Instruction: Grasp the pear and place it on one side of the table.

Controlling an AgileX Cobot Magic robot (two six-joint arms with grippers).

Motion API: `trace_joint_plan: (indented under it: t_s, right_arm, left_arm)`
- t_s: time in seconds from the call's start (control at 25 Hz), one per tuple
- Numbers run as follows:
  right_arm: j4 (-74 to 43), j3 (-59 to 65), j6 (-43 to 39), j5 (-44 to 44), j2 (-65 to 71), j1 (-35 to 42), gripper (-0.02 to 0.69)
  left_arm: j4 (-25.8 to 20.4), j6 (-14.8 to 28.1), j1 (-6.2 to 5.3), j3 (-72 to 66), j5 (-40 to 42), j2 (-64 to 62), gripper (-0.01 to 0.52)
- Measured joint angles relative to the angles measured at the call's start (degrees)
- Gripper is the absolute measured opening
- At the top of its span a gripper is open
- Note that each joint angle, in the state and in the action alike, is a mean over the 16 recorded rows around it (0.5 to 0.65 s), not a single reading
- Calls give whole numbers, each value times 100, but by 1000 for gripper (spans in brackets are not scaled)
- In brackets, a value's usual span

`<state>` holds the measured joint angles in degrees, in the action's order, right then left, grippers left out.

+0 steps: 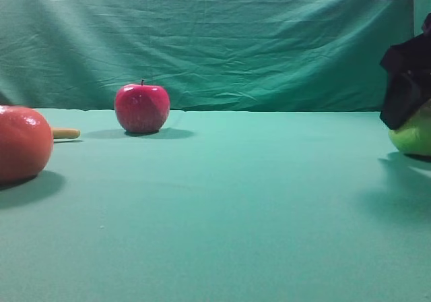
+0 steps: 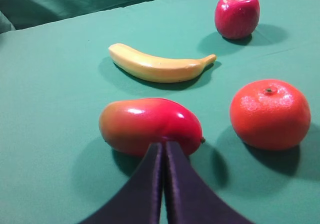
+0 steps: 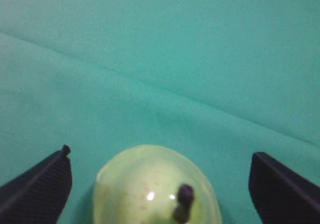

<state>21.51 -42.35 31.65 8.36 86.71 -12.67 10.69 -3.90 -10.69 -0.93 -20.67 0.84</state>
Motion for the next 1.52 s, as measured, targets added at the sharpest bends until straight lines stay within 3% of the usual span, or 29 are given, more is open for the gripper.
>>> trace_joint_plan:
  t_s: [0.12, 0.52, 0.72, 1.16, 1.52]
  right_arm:
    - [0, 0, 0, 260, -561, 0, 556]
    - [0, 0, 0, 1763, -3174, 0, 166]
    - [-13, 0, 0, 2587, -4344, 0, 27]
    - [-566, 9, -537, 3587, -5749, 8, 0]
    - [-1397, 685, -1774, 3130, -6380, 260, 0]
  left_arm:
    - [0, 0, 0, 0, 0, 0, 0]
    - [0, 0, 0, 0, 0, 0, 0]
    - [0, 0, 0, 0, 0, 0, 0]
    - [0, 0, 0, 0, 0, 0, 0]
    - [0, 0, 0, 0, 0, 0, 0]
